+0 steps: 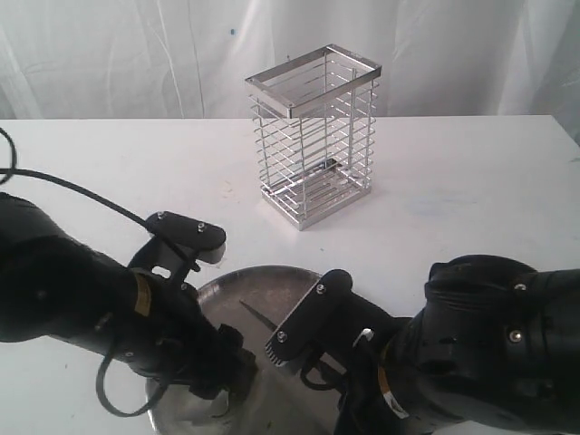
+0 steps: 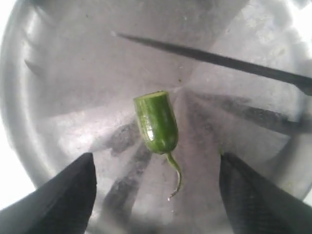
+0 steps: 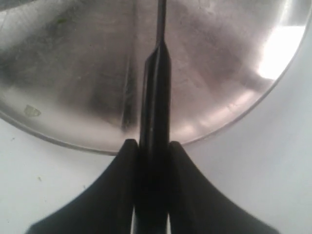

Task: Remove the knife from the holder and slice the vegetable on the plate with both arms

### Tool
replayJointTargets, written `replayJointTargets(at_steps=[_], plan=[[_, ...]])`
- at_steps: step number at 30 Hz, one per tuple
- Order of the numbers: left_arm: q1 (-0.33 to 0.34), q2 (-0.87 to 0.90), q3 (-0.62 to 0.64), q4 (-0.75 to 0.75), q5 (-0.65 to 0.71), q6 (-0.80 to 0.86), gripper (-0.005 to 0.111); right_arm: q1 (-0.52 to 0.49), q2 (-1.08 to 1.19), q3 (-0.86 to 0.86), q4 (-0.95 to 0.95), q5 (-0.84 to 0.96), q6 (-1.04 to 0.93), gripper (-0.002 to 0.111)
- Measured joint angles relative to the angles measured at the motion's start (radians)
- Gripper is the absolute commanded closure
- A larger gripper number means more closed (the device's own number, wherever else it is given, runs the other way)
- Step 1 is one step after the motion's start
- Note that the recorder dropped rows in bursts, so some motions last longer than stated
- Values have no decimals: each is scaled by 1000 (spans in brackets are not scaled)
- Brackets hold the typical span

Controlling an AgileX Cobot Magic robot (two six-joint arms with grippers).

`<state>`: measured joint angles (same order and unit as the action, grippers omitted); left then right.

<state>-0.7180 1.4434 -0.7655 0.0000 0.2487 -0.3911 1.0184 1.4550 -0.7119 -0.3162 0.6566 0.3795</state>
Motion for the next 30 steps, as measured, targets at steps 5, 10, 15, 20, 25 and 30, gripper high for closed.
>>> replayJointTargets(at_steps=[5, 10, 15, 20, 25, 30], plan=[[54, -98, 0, 80, 67, 2, 42, 0, 0, 0, 15, -2, -92, 108], [112, -168, 0, 132, 101, 4, 69, 0, 0, 0, 18, -2, -171, 108], [114, -172, 0, 138, 77, 4, 74, 0, 7, -25, 21, 20, -233, 108], [114, -172, 0, 138, 67, 4, 74, 0, 55, -64, 19, 32, -269, 108], [114, -172, 0, 138, 61, 4, 74, 0, 142, -126, 6, 47, -277, 108], [114, -172, 65, 138, -5, 2, 74, 0, 159, -134, -37, 63, -275, 108]])
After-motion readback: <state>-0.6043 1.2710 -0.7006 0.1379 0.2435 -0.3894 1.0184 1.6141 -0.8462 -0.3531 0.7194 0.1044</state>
